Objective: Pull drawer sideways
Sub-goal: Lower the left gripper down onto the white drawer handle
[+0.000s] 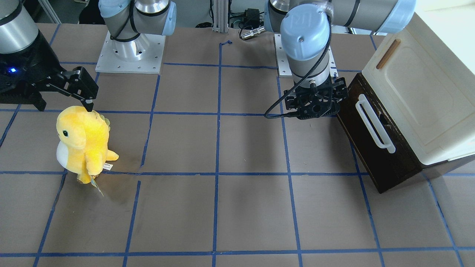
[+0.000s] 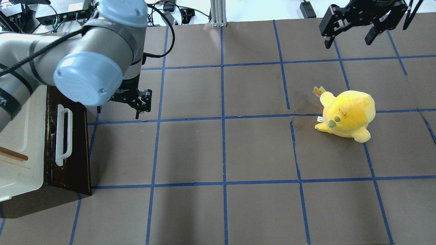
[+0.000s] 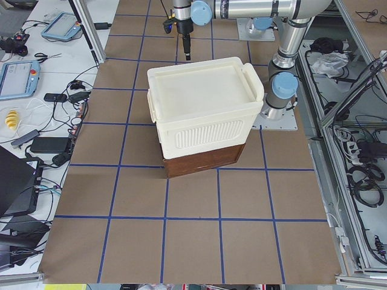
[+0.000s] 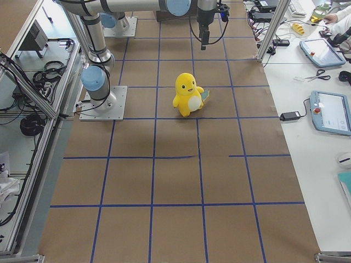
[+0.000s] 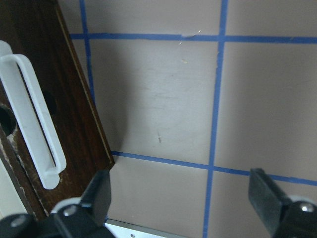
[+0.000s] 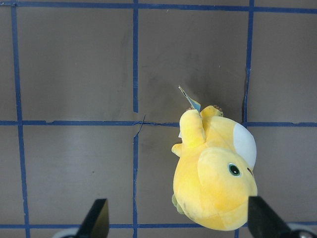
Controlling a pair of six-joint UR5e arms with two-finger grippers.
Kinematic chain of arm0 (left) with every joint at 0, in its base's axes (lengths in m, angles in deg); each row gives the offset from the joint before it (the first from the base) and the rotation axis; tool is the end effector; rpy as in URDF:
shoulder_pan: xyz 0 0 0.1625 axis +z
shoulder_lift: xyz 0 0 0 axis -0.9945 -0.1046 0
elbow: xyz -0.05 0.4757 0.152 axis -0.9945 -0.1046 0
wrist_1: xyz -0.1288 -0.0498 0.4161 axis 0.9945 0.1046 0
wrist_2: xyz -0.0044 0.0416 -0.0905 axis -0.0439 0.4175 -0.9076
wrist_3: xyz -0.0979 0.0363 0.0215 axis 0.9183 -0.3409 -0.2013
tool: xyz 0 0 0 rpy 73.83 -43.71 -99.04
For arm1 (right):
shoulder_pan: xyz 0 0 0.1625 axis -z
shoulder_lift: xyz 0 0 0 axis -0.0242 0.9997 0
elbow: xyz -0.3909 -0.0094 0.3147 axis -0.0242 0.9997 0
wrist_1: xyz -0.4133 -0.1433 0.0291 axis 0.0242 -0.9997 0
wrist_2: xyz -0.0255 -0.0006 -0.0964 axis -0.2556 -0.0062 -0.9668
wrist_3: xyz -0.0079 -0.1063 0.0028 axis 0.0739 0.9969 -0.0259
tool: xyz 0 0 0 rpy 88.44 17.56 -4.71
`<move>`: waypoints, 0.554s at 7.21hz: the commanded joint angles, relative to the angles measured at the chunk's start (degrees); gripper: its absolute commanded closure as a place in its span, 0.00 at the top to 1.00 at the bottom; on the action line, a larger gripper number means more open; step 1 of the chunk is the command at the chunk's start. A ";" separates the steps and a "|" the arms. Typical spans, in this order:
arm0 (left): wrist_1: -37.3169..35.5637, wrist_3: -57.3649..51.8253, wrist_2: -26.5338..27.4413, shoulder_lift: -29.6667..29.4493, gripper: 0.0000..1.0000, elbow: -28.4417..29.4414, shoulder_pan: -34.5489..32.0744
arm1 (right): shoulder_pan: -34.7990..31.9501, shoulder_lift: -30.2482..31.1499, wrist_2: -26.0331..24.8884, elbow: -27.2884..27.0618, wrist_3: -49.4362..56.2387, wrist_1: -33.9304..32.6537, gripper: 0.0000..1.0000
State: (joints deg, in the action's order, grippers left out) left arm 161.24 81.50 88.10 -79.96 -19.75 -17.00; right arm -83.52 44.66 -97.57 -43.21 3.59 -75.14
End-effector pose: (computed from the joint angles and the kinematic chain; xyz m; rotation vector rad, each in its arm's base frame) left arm -0.1868 -0.5142 0.4356 0.0052 2.6212 0.2164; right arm 0.0784 -0.5842 0.5967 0.0353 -3.1083 0.0331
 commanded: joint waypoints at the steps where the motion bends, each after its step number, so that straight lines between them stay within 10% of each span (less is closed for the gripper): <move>1: 0.46 8.43 13.02 -6.36 1.00 -2.76 -4.28 | 0.00 0.00 0.00 0.00 0.00 0.00 1.00; 4: 1.08 17.61 26.45 -12.88 1.00 -8.36 -5.53 | 0.00 0.00 0.00 0.00 0.00 0.00 1.00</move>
State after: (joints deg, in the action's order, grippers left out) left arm 161.99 95.86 107.92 -90.38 -25.29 -22.28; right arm -83.52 44.66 -97.57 -43.21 3.59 -75.14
